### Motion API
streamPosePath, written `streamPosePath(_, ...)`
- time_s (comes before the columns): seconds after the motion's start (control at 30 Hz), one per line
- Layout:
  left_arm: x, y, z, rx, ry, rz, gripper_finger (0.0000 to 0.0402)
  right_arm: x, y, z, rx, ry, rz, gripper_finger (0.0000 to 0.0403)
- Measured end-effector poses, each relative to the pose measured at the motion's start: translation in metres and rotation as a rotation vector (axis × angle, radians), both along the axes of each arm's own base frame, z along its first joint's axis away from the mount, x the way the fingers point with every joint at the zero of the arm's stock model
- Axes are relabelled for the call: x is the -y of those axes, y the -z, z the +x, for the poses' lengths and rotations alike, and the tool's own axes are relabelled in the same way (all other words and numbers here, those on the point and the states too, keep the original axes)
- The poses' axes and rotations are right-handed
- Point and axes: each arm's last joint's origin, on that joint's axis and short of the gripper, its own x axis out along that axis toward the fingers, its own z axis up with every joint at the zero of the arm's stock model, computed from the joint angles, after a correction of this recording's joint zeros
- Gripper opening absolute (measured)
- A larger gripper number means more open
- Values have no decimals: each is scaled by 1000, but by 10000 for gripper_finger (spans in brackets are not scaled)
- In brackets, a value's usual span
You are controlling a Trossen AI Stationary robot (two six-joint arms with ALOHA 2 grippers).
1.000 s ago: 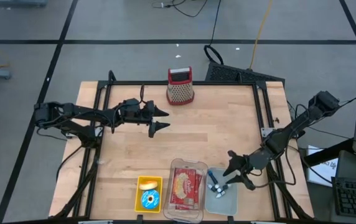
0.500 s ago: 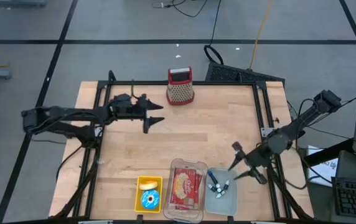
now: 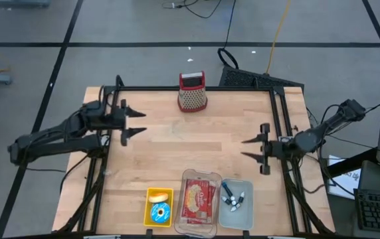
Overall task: Pick & Place Food Item
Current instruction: Return to Home Position
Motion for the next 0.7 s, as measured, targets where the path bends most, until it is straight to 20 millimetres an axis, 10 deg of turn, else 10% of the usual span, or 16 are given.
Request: streamPosePath(0.7, 13, 45, -33, 132, 5, -1, 273, 75, 48, -25, 167, 62, 264, 161)
